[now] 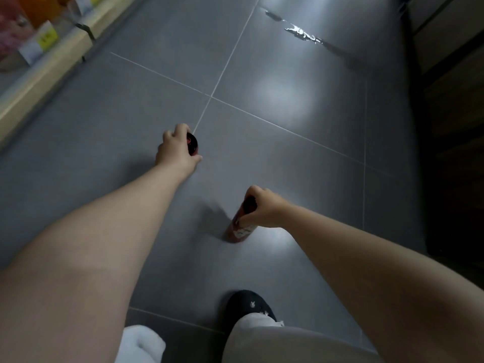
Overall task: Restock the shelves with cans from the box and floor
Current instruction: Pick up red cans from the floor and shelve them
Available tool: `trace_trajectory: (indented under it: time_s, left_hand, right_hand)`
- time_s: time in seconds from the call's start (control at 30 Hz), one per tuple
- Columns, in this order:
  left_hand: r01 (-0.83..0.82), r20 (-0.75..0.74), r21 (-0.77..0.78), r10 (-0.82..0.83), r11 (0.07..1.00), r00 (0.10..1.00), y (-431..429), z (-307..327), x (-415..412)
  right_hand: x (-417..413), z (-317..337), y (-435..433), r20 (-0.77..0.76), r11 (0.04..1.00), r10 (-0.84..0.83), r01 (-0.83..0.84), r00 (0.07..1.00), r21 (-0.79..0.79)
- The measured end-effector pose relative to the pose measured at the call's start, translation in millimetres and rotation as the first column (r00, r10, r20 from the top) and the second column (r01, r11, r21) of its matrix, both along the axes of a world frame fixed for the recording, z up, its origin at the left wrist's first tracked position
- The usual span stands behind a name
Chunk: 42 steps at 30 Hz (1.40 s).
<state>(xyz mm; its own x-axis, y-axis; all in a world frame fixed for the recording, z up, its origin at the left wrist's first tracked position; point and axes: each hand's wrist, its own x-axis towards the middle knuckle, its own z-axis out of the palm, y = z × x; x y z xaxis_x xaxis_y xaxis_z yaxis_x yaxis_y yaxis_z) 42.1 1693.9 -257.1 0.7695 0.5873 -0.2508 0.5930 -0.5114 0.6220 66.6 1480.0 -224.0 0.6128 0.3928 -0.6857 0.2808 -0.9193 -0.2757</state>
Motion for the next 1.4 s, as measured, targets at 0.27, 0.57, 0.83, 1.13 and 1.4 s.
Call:
trace_trajectory:
  time_s: [0.27,0.57,0.83,1.13,1.4]
  left_hand:
    - [-0.106,0.024,-0.096,0.109,0.990,0.994,52,31,-72]
    - [-0.359,0.255,-0.009,0.349,0.933,0.902,128,166,-166]
    - [-0.220,0.319,0.317,0.115,0.923,0.941,207,301,-239]
    - [-0.381,0.456,0.367,0.193,0.848,0.869,234,407,-275]
    - [-0.577,0.592,0.394,0.283,0.716,0.755,250,474,-301]
  right_hand:
    - [-20,15,47,-0.040,0.754,-0.485,0.441,0.873,0.487]
    - [-72,102,179,-0.161,0.448,-0.461,0.385,0.873,0.807]
    - [-107,217,291,0.029,0.331,-0.241,0.054,0.970,0.942]
    - [-141,314,380,0.259,0.107,-0.224,-0.240,0.940,0.965]
    - [-148,372,430,0.380,-0.088,-0.039,-0.382,0.924,0.920]
